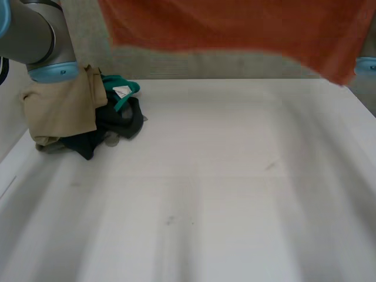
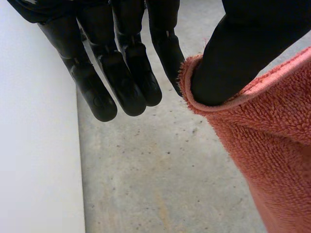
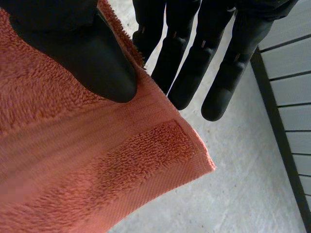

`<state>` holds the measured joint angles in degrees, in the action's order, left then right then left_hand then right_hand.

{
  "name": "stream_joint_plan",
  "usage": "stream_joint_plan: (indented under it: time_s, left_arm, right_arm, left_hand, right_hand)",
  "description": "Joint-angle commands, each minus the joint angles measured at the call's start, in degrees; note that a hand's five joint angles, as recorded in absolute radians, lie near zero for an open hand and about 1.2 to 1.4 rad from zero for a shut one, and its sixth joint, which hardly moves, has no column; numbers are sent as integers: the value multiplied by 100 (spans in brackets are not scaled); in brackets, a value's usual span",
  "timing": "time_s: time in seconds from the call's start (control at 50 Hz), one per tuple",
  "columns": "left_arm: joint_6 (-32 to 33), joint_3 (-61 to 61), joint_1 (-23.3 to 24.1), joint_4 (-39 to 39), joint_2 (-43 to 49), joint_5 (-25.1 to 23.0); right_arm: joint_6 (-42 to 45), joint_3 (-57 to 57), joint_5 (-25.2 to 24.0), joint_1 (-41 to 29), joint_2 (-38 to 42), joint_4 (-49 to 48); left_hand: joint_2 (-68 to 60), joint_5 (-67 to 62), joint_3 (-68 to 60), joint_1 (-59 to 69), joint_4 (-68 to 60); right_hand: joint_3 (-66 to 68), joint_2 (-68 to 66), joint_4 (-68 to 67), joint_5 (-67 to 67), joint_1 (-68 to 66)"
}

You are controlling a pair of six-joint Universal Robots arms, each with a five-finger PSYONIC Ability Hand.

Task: Fold the laundry.

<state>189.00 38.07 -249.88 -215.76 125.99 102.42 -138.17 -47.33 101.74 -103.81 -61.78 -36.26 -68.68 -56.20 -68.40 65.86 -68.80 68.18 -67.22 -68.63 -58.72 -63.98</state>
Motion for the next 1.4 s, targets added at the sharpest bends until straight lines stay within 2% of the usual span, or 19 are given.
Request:
stream_joint_plan:
  time_s: [0.02,0.16,0.34,0.38,0.4,0.44,0.48,0.54,0.58,0.68,0.7,0.76,0.78,0.84,0.92,0.96,1.1,1.26,1.4]
  left_arm:
    - [-65,1892,9,113,-644,147]
    - [-398,3906,53,165,-822,164]
    - [-988,5157,0,789,-628,138]
    - [-1102,5324,-17,1035,-637,120]
    - [-1102,5351,-17,1097,-663,112]
    - [-1067,5447,-35,1430,-821,59]
    - [-1058,5457,-44,1571,-979,50]
    - [-1015,5527,-35,1695,-1331,-37]
    - [-831,5623,-96,1695,-1533,-318]
    - [117,5808,-447,1686,-1762,-1354]
    - [580,5895,-579,1695,-1780,-1791]
    - [1365,6062,-738,1695,-1762,-2496]
    - [1915,6185,-816,1695,-1745,-2916]
    - [2918,6300,-1018,1765,-1692,-3551]
    - [3659,6266,-1168,1931,-1316,-3642]
    - [3714,6161,-1195,1993,-1096,-3633]
    - [3609,5485,-1178,2082,-393,-3659]
    - [3152,4720,-1143,2169,179,-3677]
    - [3064,4262,-1090,2301,488,-3685]
  right_arm:
    - [-517,-961,-365,123,-159,576]
    - [-816,-2622,-1016,475,-282,1182]
    - [-861,-4029,-1438,695,34,1412]
    - [-843,-4222,-1500,704,113,1412]
    - [-843,-4266,-1508,704,105,1412]
    - [-817,-4354,-1482,695,105,1420]
    - [-799,-4372,-1473,686,96,1438]
    - [-834,-4372,-1456,686,78,1499]
    - [-852,-4381,-1456,686,61,1535]
    - [-852,-4486,-1456,686,-158,1657]
    - [-852,-4504,-1456,686,-194,1666]
    - [-852,-4530,-1464,686,-220,1675]
    - [-852,-4539,-1465,686,-221,1675]
    - [-852,-4557,-1465,686,-221,1675]
    - [-843,-4566,-1465,677,-221,1684]
    - [-843,-4566,-1465,677,-229,1684]
    - [-843,-4609,-1482,704,-221,1684]
    - [-843,-4662,-1517,695,-221,1684]
    - [-799,-4680,-1517,704,-221,1675]
  left_hand:
    - [-1132,-1380,-1160,1414,-1120]
    - [-1132,-1380,-1160,1414,-1120]
    - [-1132,-1380,-1160,1414,-1120]
    - [808,559,780,-525,820]
    - [1367,1118,1339,-1084,1379]
    - [3834,3586,3806,-3552,3846]
    - [4498,4250,4470,-4216,4511]
    - [4803,4555,4775,-4521,4816]
    - [4988,4740,4960,-4706,5000]
    - [4939,4690,4911,-4656,4951]
    - [4738,4490,4710,-4456,4751]
    - [4619,4370,4591,-4336,4631]
    - [4336,4087,4308,-4053,4348]
    - [3728,3479,3700,-3445,3740]
    - [3660,3411,3632,-3377,3672]
    - [3627,3378,3599,-3344,3639]
    - [2921,2672,2893,-2638,2933]
    - [2819,2570,2791,-2536,2831]
    - [2651,2402,2623,-2368,2663]
  right_hand:
    - [1182,-1278,-1137,-1128,-1602]
    - [1182,-1278,-1137,-1128,-1602]
    - [1182,-1278,-1137,-1128,-1602]
    - [1182,-1278,-1137,-1128,-1602]
    - [1182,-1278,-1137,-1128,-1602]
    - [1182,-1278,-1137,-1128,-1602]
    - [1182,-1278,-1137,-1128,-1602]
    - [1182,-1278,-1137,-1128,-1602]
    - [1182,-1278,-1137,-1128,-1602]
    - [1182,-1278,-1137,-1128,-1602]
    - [1182,-1278,-1137,-1128,-1602]
    - [1182,-1278,-1137,-1128,-1602]
    - [1182,-1278,-1137,-1128,-1602]
    - [1182,-1278,-1137,-1128,-1602]
    - [1182,-1278,-1137,-1128,-1602]
    - [1182,-1278,-1137,-1128,-1602]
    - [1182,-1278,-1137,-1128,-1602]
    - [1182,-1278,-1137,-1128,-1602]
    - [1182,-1278,-1137,-1128,-1602]
